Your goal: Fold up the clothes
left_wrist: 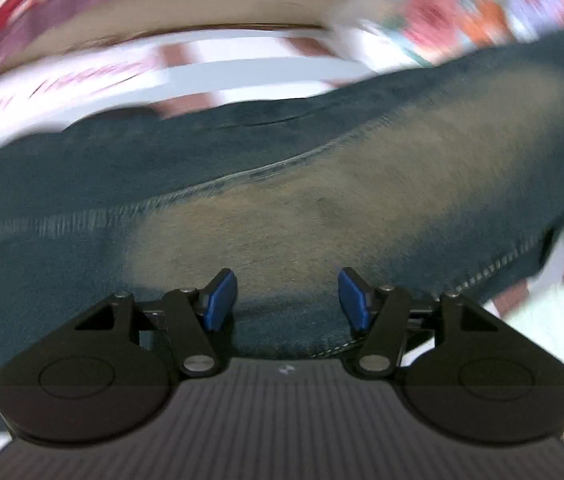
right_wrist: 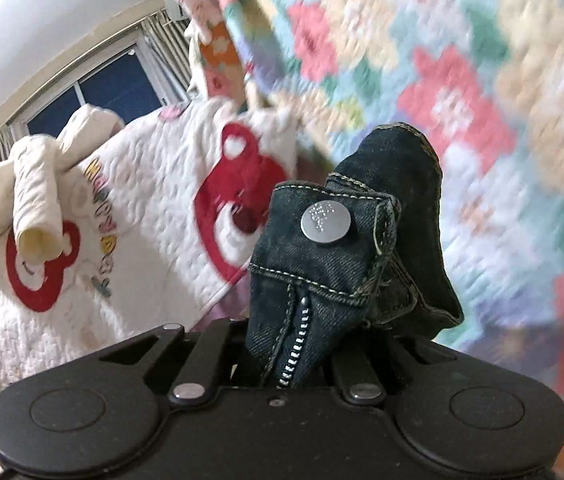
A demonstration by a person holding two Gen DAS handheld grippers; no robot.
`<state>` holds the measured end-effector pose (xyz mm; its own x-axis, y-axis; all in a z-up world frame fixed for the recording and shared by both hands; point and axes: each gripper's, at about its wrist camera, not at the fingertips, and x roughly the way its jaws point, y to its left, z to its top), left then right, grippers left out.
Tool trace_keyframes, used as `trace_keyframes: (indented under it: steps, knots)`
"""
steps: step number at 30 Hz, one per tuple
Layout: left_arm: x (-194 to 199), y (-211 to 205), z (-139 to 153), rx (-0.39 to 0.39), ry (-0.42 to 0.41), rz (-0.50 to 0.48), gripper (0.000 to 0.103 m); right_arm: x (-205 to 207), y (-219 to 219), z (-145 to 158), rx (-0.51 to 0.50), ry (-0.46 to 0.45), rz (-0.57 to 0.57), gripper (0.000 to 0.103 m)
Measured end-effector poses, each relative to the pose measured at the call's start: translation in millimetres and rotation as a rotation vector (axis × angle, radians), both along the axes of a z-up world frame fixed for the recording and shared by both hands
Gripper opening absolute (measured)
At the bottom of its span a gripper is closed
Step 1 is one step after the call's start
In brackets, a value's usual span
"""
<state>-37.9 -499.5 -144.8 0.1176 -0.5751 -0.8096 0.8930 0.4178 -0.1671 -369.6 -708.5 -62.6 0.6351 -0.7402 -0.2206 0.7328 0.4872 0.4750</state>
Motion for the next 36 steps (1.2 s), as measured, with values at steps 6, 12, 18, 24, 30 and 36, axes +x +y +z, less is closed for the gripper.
trace_keyframes:
  steps: [6,12,18,24,30,36]
  knots:
    - [-68.8,-34.6,6.2,0.069,-0.154,-0.273,0.056,-49.2,-4.9,16.4,0.024,0.076,-0.058,0.009]
    - [-33.1,6.4,31.2,-0.102,0.055,-0.144,0.059,-46.9,1.6,8.5,0.107,0.112,-0.055,0.011]
    - [34.2,77.9,48.4,-0.033,-0.177,0.183,0.067,1.0,13.7,31.9,0.079,0.063,0.043,0.011]
    - [140.0,197.7,29.6,0.098,-0.299,0.462,0.068,90.3,41.5,68.4,-0.002,0.091,0.225,0.011]
    - [200.8,287.6,-1.2,0.111,-0.164,0.626,0.068,212.2,89.8,85.0,-0.016,0.161,0.472,0.010]
    - [220.7,324.0,-17.3,0.033,-0.038,0.680,0.068,346.3,140.1,47.4,0.084,0.279,0.680,0.010]
